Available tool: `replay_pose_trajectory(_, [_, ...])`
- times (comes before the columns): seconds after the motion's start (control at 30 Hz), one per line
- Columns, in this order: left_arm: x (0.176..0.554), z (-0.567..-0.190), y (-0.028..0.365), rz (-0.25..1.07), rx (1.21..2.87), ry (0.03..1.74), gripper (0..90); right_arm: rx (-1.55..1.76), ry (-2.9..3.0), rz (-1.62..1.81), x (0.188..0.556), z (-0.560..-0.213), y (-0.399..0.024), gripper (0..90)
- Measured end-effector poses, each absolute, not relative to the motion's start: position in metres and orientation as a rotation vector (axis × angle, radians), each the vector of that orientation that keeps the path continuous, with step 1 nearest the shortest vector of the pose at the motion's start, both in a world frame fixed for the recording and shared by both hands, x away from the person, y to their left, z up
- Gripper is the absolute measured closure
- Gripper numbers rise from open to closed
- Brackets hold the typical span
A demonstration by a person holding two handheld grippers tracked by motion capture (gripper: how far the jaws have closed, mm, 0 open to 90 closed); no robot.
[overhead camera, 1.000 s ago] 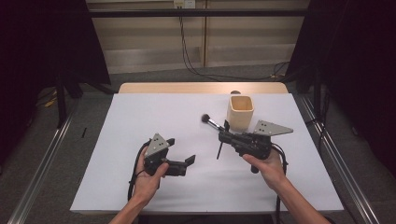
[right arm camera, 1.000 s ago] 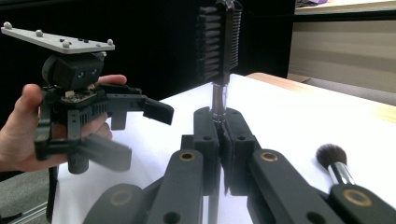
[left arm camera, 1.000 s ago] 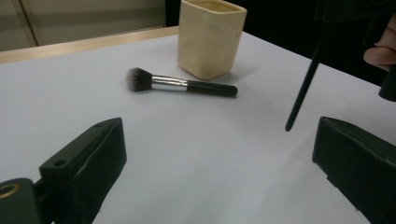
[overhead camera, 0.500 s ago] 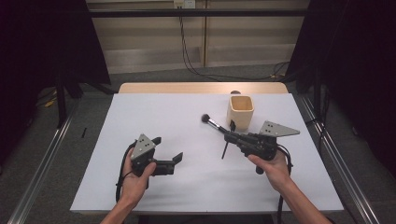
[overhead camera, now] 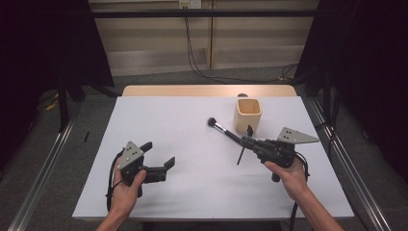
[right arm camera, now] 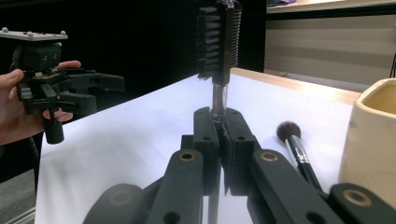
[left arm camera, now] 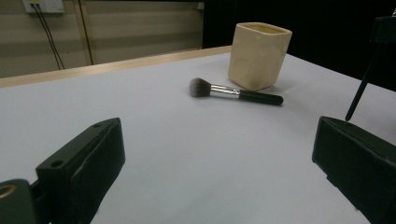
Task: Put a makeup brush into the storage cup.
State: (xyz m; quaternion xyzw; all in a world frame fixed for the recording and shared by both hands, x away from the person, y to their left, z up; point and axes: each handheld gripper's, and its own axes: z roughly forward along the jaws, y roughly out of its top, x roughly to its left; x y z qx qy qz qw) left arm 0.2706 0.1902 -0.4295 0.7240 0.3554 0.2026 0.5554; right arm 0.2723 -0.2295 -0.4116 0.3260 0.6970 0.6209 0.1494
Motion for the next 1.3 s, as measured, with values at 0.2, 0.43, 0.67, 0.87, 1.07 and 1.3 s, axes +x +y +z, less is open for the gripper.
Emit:
replay_pose_trajectory(0.2, [0.267,-0.428,0.204,0.495,1.695,0.852,2.3,0.946,1.994,1.779,0.270,-0.411,-0.235,86.3])
replay_pose_trajectory(0.43, [0.262,-0.430,0.218,0.524,1.695,0.862,2.3,0.956,1.982,1.771,0.269,-0.411,-0.240,86.3])
replay_pose_trajectory(0.67, [0.256,-0.432,0.230,0.525,1.679,0.867,1.4,0.955,1.968,1.764,0.269,-0.409,-0.245,86.3])
replay_pose_trajectory(0.87, [0.251,-0.435,0.239,0.535,1.671,0.892,1.9,0.954,1.959,1.758,0.270,-0.407,-0.248,86.3])
replay_pose_trajectory(1.07, [0.250,-0.435,0.246,0.547,1.660,0.902,2.0,0.957,1.954,1.745,0.272,-0.406,-0.250,86.3])
replay_pose_trajectory(1.3, [0.245,-0.436,0.252,0.567,1.654,0.907,2.3,0.957,1.949,1.734,0.275,-0.403,-0.253,86.3])
